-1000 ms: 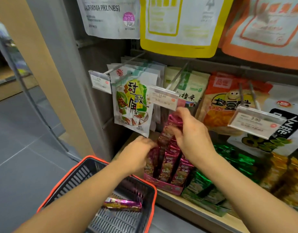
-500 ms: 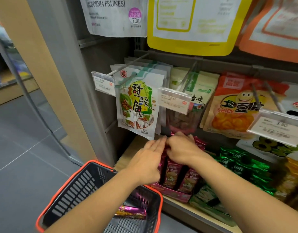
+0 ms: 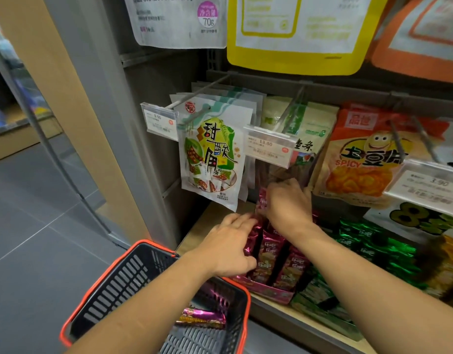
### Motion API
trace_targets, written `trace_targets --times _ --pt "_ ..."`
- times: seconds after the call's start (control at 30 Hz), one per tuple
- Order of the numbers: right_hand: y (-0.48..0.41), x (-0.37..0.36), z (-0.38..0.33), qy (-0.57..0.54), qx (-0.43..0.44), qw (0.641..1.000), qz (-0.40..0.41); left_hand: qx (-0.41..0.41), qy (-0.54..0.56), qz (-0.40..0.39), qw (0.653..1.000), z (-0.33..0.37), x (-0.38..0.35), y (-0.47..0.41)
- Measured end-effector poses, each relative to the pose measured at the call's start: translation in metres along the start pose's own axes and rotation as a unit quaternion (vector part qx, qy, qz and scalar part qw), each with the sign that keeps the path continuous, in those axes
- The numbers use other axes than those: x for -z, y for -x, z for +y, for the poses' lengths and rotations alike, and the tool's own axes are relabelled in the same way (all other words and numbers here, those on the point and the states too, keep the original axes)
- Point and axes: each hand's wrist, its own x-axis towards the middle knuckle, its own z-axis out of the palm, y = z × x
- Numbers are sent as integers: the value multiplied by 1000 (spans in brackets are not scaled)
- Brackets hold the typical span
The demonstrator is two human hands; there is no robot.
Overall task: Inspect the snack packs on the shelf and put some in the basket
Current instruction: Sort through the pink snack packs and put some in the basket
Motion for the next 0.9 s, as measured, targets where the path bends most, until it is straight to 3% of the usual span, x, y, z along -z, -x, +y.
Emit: trace_targets --times 0.1,0.2,0.3,0.37,0.47,0.57,0.63,0.7,0.73,0.83,0.9 --pt "30 24 6 -116 47 980 156 6 47 1 999 5 2 -2" --pt "71 52 19 -227 130 921 290 20 99 27 994 12 10 4" --pt "104 86 36 -265 229 859 373 35 116 89 989 22 30 20" --pt "118 115 39 -286 258 836 390 45 200 121 971 39 48 39" --pt "141 147 35 -348 260 834 340 28 430 107 896 78 79 79" --pt "171 162 32 -454 194 832 253 -28 589 6 808 120 102 124" --pt "187 167 29 -511 151 820 210 -60 572 -4 818 142 103 148" --pt "200 168 30 -560 126 801 168 -55 519 46 851 159 95 163" --pt "204 168 30 -588 119 788 137 -41 521 73 850 165 90 168" --pt "214 160 32 -658 83 748 -14 -39 591 138 794 172 78 179" --pt "221 149 34 -625 102 766 -113 -21 616 187 765 175 73 182"
